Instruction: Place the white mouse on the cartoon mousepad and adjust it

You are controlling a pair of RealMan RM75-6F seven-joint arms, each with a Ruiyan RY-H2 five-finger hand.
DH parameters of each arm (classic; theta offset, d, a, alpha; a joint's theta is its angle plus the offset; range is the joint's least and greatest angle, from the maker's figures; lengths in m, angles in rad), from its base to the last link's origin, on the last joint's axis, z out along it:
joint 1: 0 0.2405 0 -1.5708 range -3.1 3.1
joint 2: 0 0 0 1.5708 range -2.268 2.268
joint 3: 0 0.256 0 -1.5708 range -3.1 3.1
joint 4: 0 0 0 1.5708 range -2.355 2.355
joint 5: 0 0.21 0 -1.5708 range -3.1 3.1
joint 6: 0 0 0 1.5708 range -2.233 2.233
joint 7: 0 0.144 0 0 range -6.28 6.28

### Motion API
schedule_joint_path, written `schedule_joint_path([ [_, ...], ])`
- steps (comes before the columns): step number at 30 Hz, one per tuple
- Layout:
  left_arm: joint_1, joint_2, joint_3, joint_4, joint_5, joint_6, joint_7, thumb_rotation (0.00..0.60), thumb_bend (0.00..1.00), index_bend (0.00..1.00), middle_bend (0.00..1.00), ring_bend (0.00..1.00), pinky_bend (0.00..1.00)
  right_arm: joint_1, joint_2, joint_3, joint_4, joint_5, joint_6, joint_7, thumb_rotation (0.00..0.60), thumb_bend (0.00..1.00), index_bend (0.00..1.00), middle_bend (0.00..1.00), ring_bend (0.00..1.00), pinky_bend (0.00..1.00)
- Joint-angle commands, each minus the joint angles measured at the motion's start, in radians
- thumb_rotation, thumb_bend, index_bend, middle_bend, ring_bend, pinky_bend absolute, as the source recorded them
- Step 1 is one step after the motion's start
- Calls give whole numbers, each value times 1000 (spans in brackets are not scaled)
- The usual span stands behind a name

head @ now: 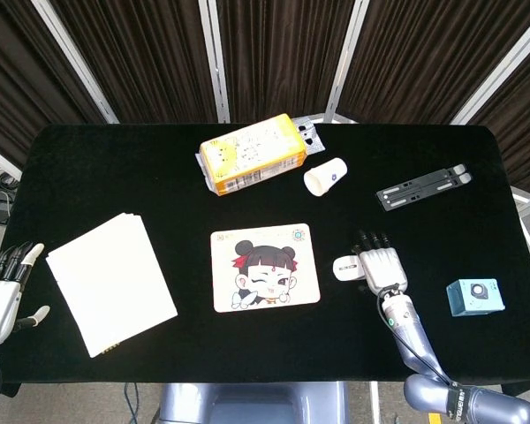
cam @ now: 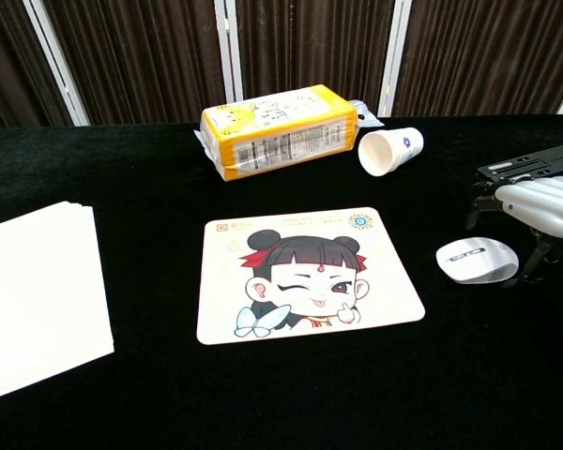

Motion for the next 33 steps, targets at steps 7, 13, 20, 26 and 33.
schedule_joint_path([
  [7,0,1,0,-2,-1,0,-3,600,199,0,0,0,0,29,-24,-11,40,60,-22,-18,600,234,268,35,0,0],
  [13,0,1,0,-3,-3,-1,-3,600,200,0,0,0,0,42,-51,-9,66,80,-25,-4,600,276,381,88,0,0],
  [20,-1,1,0,-4,-4,-2,-5,600,200,0,0,0,0,53,-82,-8,76,35,15,26,600,278,512,242,0,5],
  [26,-1,2,0,-4,-4,-2,-8,600,199,0,0,0,0,74,-86,18,37,25,55,8,600,277,517,263,0,55],
  [33,-1,4,1,-5,-3,-3,-11,600,200,0,0,0,0,90,-105,67,-22,106,101,-31,600,278,520,267,0,69],
])
